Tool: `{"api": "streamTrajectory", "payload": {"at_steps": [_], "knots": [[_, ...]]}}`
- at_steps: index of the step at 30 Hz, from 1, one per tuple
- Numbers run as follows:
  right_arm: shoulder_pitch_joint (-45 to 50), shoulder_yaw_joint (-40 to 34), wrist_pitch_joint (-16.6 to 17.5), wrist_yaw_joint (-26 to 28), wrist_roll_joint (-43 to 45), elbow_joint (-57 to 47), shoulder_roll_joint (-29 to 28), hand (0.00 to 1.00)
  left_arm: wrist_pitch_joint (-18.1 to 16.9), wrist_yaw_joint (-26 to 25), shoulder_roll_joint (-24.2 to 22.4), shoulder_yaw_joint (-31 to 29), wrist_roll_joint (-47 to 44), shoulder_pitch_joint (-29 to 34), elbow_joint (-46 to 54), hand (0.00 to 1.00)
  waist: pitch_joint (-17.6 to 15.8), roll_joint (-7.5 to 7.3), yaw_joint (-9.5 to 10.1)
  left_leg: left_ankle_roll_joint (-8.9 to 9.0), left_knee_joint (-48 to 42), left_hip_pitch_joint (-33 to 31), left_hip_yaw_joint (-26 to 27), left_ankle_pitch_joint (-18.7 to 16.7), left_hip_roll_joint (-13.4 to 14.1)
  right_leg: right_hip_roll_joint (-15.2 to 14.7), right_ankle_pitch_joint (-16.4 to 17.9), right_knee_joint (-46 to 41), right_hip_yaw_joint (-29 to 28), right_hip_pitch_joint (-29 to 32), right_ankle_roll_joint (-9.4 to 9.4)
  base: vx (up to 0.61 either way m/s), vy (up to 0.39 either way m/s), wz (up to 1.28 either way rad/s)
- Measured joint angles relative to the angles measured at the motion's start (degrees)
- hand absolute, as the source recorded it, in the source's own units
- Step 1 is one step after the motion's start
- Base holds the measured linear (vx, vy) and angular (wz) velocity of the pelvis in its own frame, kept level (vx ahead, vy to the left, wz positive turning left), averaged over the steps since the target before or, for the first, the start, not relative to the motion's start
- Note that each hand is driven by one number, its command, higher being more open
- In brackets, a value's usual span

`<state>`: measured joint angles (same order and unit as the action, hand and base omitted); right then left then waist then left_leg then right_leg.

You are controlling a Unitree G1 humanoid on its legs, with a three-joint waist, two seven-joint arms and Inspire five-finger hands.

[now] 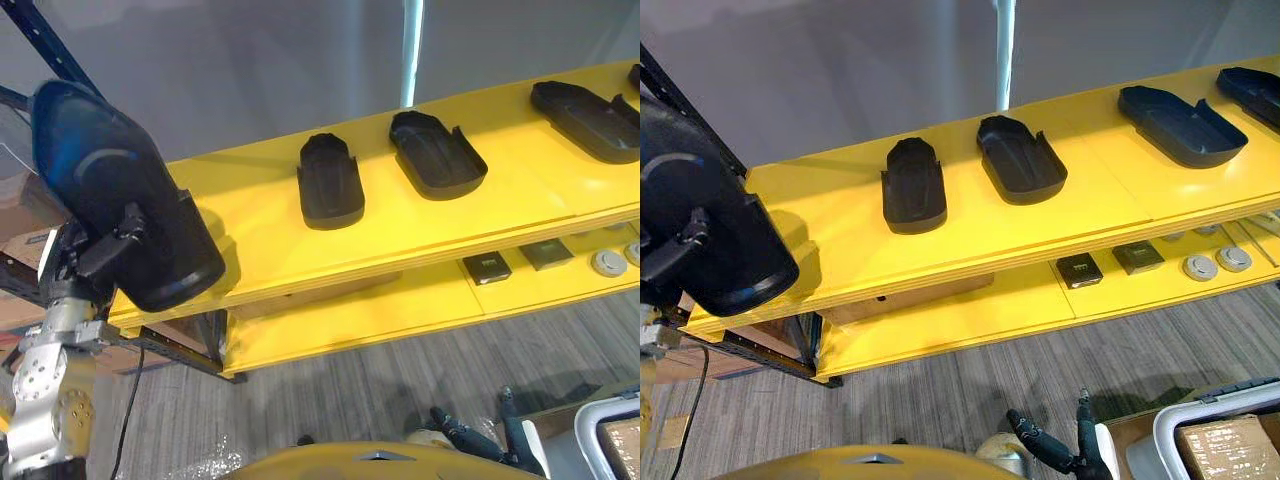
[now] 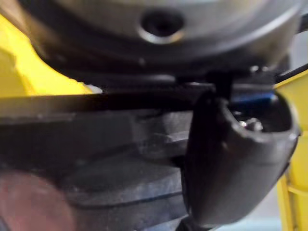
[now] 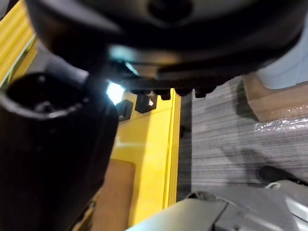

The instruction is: Walk over and take three plastic housings, then place them on the shelf

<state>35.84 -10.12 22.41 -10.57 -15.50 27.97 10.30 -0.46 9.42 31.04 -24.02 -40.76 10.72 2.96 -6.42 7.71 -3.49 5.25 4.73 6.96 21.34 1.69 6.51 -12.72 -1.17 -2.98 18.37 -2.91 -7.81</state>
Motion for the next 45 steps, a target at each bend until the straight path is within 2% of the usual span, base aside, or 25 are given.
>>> {"api": "streamTrajectory", "payload": {"at_steps": [5,8,10,12,13,16,20,24,27,30,32,40,41,45], "knots": [[-4.8,1.8,-0.8,0.5,0.3,4.5,2.6,1.0,6.8,1.9,4.6,5.7,-2.0,-6.7,-14.2,0.0,-0.9,0.23,-0.4,0.14,0.1,0.0,0.2,1.1,-0.1,0.0,-0.1,-0.2,0.0,0.5,0.0,0.0,0.0,0.0],[-8.4,3.9,-2.6,2.7,4.8,7.5,2.8,1.0,10.6,3.4,6.2,8.0,-6.2,-11.8,-22.3,0.0,-2.7,-0.62,-0.2,0.04,0.0,-0.9,0.1,1.4,-0.2,-0.1,-0.1,-1.1,0.0,1.8,-0.06,0.0,0.003,0.03],[-11.4,3.9,-5.6,6.0,10.8,10.8,2.9,1.0,11.0,3.6,6.3,8.8,-7.1,-15.5,-24.1,0.0,-3.6,-0.79,0.29,-0.14,0.0,-1.9,-0.8,1.8,-0.5,-0.5,-0.1,-1.2,0.4,2.5,-0.08,-0.01,0.01,0.2],[-15.1,3.9,-8.4,9.9,14.5,14.3,3.2,1.0,11.1,3.8,8.0,10.1,-7.3,-20.1,-25.8,0.0,-6.0,-0.18,0.36,-0.56,-0.3,-2.8,-1.7,2.4,-0.8,-1.2,0.1,-2.4,1.5,3.0,0.02,-0.06,0.001,0.4],[-20.9,5.4,-13.2,11.7,14.7,17.0,3.3,1.0,11.0,3.2,9.9,10.2,-6.5,-27.9,-26.2,0.0,-9.6,0.15,0.49,-0.87,-2.9,-6.7,-3.2,2.6,-1.0,-2.7,2.5,-7.8,2.1,7.2,0.83,-0.14,-0.02,0.4],[-22.4,5.1,-15.8,11.5,18.7,17.5,3.5,1.0,11.0,2.6,10.0,10.5,-6.2,-30.8,-28.0,0.0,-10.2,-0.66,0.4,-0.88,-3.6,-7.6,-3.4,2.6,-1.0,-3.3,3.9,-10.5,1.9,8.8,0.94,-0.08,-0.029,0.13],[-24.2,5.0,-16.7,11.3,20.5,19.3,3.7,1.0,11.3,2.7,11.4,12.0,-5.9,-34.8,-29.7,0.0,-11.5,-1.44,0.35,-0.94,-4.4,-8.7,-3.6,2.6,-1.0,-3.8,4.8,-13.0,1.6,10.7,1.33,-0.02,-0.015,0.02],[-25.9,3.7,-18.3,11.1,21.2,19.4,3.7,1.0,16.7,1.4,13.9,12.2,-1.8,-38.7,-30.6,0.0,-13.5,-1.67,0.12,-0.97,-4.5,-8.8,-3.2,2.6,-1.0,-4.1,5.5,-14.1,1.0,11.5,0.97,-0.03,-0.004,-0.04],[-25.8,2.8,-18.7,11.1,21.5,19.5,3.7,1.0,19.0,0.6,14.8,12.3,2.8,-40.4,-31.4,0.0,-13.7,-1.81,0.05,-0.97,-4.5,-9.4,-2.9,2.6,-1.0,-4.1,5.5,-14.4,0.4,12.3,0.97,0.01,0.004,-0.02],[-26.0,2.2,-19.0,11.1,21.5,19.5,3.5,1.0,20.7,-0.2,15.2,12.4,6.3,-42.6,-33.2,0.0,-14.4,-2.67,0.03,-0.97,-4.6,-9.5,-2.8,2.6,-0.9,-4.0,5.5,-15.1,0.2,12.7,1.17,0.01,0.001,0.0],[-26.3,1.6,-19.0,11.2,21.5,19.4,3.4,1.0,20.9,-0.6,15.5,12.4,7.7,-44.6,-34.5,0.0,-15.6,-3.42,0.03,-0.96,-4.8,-9.5,-2.7,2.6,-0.8,-4.0,5.9,-15.4,0.2,12.8,1.72,0.0,0.0,0.0],[-28.7,1.2,-19.4,11.2,23.4,19.5,3.1,1.0,21.1,-1.1,19.9,13.1,12.4,-55.8,-39.2,0.0,-19.5,-6.01,-0.16,-0.85,-5.6,-11.2,-2.2,2.4,-0.4,-3.0,5.9,-15.5,-2.0,14.4,1.59,-0.02,0.001,-0.01],[-28.9,1.0,-19.3,11.2,23.7,19.5,3.0,1.0,21.6,-1.3,20.6,13.1,12.4,-56.9,-39.6,1.0,-19.7,-6.25,-0.55,-0.83,-5.6,-11.6,-2.1,2.4,-0.3,-2.9,5.7,-15.4,-2.1,14.7,1.44,0.0,0.0,0.0],[-30.1,0.8,-19.3,11.2,24.1,19.6,2.8,1.0,22.0,-1.9,21.8,14.1,14.3,-60.0,-41.8,1.0,-20.1,-6.85,-1.17,-0.62,-5.6,-11.6,-1.5,2.3,0.2,-2.3,5.4,-15.0,-2.6,14.8,1.37,0.04,-0.011,-0.05]]}}
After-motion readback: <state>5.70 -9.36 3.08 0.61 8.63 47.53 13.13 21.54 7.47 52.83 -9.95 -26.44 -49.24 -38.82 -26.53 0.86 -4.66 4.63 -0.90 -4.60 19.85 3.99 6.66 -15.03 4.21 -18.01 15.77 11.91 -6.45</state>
